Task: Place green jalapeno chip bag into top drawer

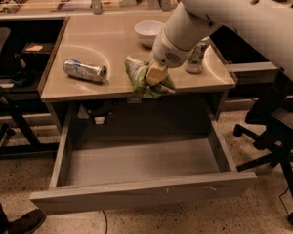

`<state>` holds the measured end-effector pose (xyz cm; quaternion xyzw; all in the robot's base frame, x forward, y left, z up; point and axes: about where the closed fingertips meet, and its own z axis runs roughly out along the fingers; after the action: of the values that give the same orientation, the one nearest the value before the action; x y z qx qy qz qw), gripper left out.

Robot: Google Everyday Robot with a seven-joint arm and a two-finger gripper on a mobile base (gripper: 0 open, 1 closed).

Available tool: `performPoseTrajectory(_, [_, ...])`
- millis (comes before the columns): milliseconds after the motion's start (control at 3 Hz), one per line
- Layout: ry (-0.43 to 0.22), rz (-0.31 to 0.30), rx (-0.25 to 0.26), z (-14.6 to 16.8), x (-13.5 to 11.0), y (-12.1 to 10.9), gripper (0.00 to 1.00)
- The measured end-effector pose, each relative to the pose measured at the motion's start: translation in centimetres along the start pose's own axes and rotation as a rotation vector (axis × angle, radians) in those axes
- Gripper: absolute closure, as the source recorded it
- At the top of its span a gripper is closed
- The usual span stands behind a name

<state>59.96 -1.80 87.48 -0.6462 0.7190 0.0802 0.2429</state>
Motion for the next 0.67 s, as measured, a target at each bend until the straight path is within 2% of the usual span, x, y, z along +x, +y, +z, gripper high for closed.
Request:
performPoseTrajectory(333, [0.037,0.032,-0.018,-2.2,0.4,3.4,1.00])
performPoseTrajectory(667, [0.063,0.107,-0.052,-3.5,1.8,7.8,1.00])
